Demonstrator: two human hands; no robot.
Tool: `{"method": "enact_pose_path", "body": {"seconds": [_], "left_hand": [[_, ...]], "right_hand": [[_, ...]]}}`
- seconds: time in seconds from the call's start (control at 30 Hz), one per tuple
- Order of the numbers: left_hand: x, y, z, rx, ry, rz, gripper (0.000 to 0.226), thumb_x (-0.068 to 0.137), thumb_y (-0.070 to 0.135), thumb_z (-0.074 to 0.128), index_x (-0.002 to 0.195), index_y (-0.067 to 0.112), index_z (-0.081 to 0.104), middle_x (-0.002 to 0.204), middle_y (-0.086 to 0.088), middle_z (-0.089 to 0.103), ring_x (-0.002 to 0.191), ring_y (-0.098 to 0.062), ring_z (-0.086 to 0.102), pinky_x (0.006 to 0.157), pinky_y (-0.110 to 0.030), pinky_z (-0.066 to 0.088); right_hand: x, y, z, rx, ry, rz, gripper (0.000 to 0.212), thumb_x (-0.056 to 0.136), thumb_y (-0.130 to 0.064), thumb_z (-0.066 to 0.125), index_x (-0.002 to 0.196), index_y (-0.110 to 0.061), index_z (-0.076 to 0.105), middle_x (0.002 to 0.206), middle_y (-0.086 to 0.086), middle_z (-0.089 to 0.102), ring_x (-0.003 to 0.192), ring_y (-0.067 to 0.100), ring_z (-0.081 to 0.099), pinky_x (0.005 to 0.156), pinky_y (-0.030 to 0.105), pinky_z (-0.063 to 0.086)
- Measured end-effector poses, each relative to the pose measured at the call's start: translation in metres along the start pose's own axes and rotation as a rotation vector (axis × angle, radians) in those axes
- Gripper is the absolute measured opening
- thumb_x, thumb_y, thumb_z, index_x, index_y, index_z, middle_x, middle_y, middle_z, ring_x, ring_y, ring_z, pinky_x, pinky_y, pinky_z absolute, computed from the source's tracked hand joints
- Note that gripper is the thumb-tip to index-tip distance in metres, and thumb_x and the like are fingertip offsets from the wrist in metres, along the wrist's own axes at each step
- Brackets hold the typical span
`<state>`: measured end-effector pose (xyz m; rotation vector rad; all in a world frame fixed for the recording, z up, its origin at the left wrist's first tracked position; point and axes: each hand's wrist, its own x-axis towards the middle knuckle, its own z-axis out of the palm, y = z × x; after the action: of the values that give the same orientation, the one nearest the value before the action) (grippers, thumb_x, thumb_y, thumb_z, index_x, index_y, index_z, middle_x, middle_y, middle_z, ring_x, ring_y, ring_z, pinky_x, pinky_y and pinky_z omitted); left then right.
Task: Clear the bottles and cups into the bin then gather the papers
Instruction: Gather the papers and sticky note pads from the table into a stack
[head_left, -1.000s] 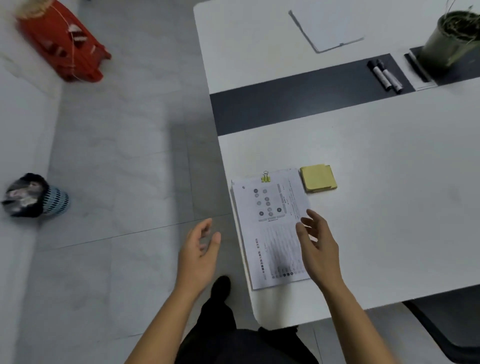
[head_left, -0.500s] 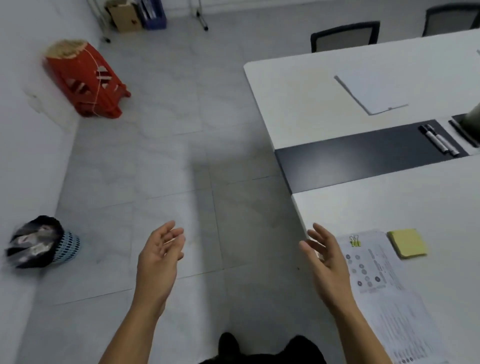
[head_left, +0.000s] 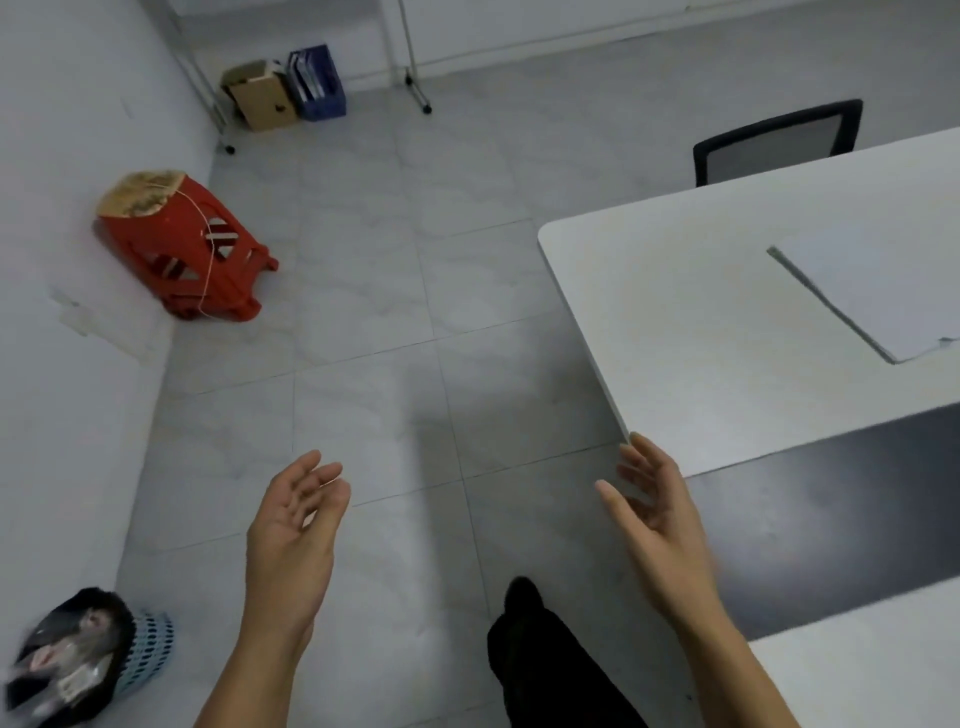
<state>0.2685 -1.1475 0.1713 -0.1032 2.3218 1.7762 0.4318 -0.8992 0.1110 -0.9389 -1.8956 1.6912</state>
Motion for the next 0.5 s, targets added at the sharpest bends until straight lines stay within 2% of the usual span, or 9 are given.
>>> {"method": "enact_pose_path", "body": {"seconds": [0.03, 0.13, 0.23, 0.37, 0.5], "left_hand": [[0.026, 0.017, 0.006, 0.0, 0.005, 0.004, 0.036, 0.091, 0.017, 0.067, 0.123, 0.032, 0.06, 0.116, 0.008, 0.069, 0.111, -0.006, 0.063, 0.105, -0.048, 0.047], [0.104, 0.072, 0.021, -0.001, 0.015, 0.04, 0.038, 0.091, 0.019, 0.067, 0.127, 0.031, 0.059, 0.118, 0.01, 0.069, 0.114, -0.006, 0.062, 0.106, -0.047, 0.046], [0.174, 0.112, 0.04, -0.052, 0.016, 0.076, 0.038, 0.092, 0.019, 0.067, 0.126, 0.032, 0.059, 0.118, 0.01, 0.069, 0.114, -0.007, 0.062, 0.104, -0.046, 0.047], [0.274, 0.127, 0.078, -0.104, 0.02, 0.075, 0.037, 0.092, 0.016, 0.066, 0.125, 0.03, 0.06, 0.118, 0.008, 0.069, 0.111, -0.008, 0.063, 0.103, -0.049, 0.048], [0.398, 0.134, 0.13, -0.13, -0.062, 0.017, 0.034, 0.092, 0.012, 0.066, 0.116, 0.036, 0.062, 0.116, 0.007, 0.07, 0.108, -0.007, 0.064, 0.102, -0.049, 0.049]], "right_hand": [[0.031, -0.013, 0.012, -0.005, -0.019, -0.011, 0.058, 0.09, -0.013, 0.07, 0.136, -0.039, 0.045, 0.135, -0.012, 0.056, 0.119, 0.0, 0.057, 0.093, 0.023, 0.049], [0.12, -0.06, 0.044, -0.049, -0.04, -0.053, 0.058, 0.091, -0.014, 0.07, 0.139, -0.035, 0.044, 0.135, -0.013, 0.056, 0.119, -0.001, 0.056, 0.09, 0.015, 0.048], [0.201, -0.102, 0.072, -0.068, -0.062, -0.075, 0.057, 0.092, -0.017, 0.069, 0.14, -0.035, 0.045, 0.135, -0.016, 0.056, 0.119, -0.002, 0.056, 0.09, 0.018, 0.048], [0.303, -0.118, 0.114, -0.126, -0.088, -0.084, 0.056, 0.093, -0.02, 0.069, 0.142, -0.032, 0.045, 0.134, -0.018, 0.057, 0.12, -0.001, 0.057, 0.091, 0.018, 0.049], [0.408, -0.115, 0.158, -0.166, 0.005, -0.049, 0.056, 0.091, -0.019, 0.07, 0.141, -0.032, 0.047, 0.135, -0.017, 0.057, 0.119, -0.002, 0.056, 0.092, 0.02, 0.049]]}}
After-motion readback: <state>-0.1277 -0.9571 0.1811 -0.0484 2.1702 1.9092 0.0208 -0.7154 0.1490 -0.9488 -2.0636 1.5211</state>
